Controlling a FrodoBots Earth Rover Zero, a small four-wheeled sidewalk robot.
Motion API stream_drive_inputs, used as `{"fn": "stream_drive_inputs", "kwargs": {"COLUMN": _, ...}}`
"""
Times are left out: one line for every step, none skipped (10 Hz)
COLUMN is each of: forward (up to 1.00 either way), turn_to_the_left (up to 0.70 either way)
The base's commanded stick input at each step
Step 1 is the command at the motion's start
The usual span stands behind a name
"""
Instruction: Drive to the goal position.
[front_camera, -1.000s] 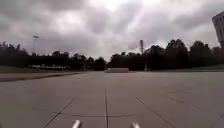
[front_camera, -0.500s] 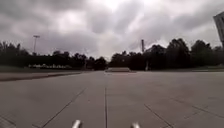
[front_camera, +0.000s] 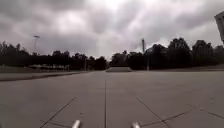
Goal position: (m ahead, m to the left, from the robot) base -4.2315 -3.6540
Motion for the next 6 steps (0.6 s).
{"fn": "stream_drive_inputs", "kwargs": {"forward": 1.00, "turn_to_the_left": 0.00}}
{"fn": "stream_drive_inputs", "kwargs": {"forward": 1.00, "turn_to_the_left": 0.00}}
{"fn": "stream_drive_inputs", "kwargs": {"forward": 1.00, "turn_to_the_left": 0.00}}
{"fn": "stream_drive_inputs", "kwargs": {"forward": 1.00, "turn_to_the_left": 0.00}}
{"fn": "stream_drive_inputs", "kwargs": {"forward": 1.00, "turn_to_the_left": 0.00}}
{"fn": "stream_drive_inputs", "kwargs": {"forward": 1.00, "turn_to_the_left": 0.00}}
